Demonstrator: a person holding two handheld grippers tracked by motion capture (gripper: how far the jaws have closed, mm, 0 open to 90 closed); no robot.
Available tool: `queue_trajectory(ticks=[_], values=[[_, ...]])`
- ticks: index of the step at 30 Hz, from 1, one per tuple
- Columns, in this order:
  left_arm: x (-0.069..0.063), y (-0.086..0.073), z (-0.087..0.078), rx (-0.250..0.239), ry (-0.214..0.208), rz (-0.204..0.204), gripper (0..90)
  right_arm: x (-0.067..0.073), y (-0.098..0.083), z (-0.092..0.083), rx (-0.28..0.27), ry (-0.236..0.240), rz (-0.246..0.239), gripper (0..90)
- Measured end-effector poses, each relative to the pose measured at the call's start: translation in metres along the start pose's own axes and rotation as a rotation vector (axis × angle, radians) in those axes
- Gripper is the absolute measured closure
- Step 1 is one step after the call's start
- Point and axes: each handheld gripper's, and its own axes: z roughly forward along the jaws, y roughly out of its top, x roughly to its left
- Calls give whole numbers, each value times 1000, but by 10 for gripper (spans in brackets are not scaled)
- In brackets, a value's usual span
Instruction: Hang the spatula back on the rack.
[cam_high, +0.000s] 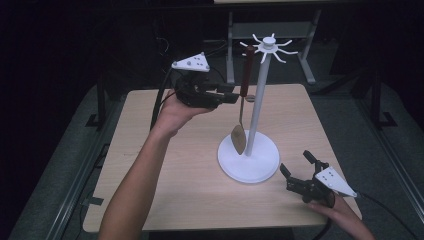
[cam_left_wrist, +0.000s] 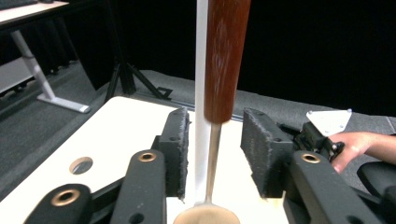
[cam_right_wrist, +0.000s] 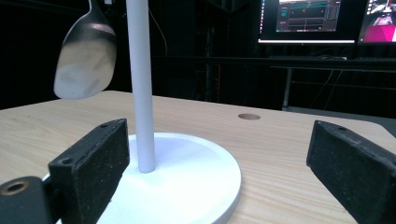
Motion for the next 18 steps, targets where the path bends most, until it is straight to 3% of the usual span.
queue_trajectory(ticks=[8, 12, 18], values=[[-2, -20, -20, 29, 44, -30, 486, 0, 0, 0, -1, 0, 2, 55], [-2, -34, -30, 51, 79, -38, 455, 0, 0, 0, -1, 0, 2, 55], [-2, -62, -44, 79, 129, -82, 401, 0, 0, 0, -2, -1, 2, 55]])
